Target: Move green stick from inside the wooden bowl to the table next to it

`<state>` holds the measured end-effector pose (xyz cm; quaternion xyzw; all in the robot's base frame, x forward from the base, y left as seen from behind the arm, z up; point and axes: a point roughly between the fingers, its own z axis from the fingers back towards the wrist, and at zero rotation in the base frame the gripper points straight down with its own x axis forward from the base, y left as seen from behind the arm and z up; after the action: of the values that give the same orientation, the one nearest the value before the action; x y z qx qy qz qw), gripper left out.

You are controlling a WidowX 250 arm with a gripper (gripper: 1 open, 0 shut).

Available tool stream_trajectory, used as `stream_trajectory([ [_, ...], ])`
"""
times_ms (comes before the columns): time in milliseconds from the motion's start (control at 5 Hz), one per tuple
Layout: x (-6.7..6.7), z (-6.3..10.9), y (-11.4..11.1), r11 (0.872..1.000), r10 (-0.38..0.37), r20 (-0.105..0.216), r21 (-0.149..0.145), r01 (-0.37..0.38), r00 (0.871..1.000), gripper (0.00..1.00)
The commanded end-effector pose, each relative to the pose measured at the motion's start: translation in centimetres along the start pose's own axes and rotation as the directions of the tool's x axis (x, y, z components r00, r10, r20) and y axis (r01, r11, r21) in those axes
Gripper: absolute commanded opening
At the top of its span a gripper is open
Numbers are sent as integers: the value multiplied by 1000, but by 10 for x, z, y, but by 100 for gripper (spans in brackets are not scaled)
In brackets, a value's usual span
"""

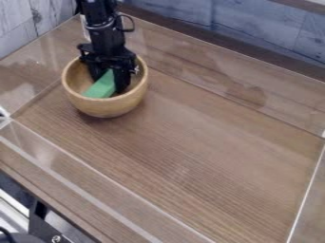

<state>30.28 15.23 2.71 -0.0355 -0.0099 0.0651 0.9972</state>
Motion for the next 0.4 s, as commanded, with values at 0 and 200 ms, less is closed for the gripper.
stream_trajectory([
  [0,-3,6,-2,1000,19,35,3,-20,999,0],
  [200,-10,2,-12,1000,31,34,-7,-31,999,0],
])
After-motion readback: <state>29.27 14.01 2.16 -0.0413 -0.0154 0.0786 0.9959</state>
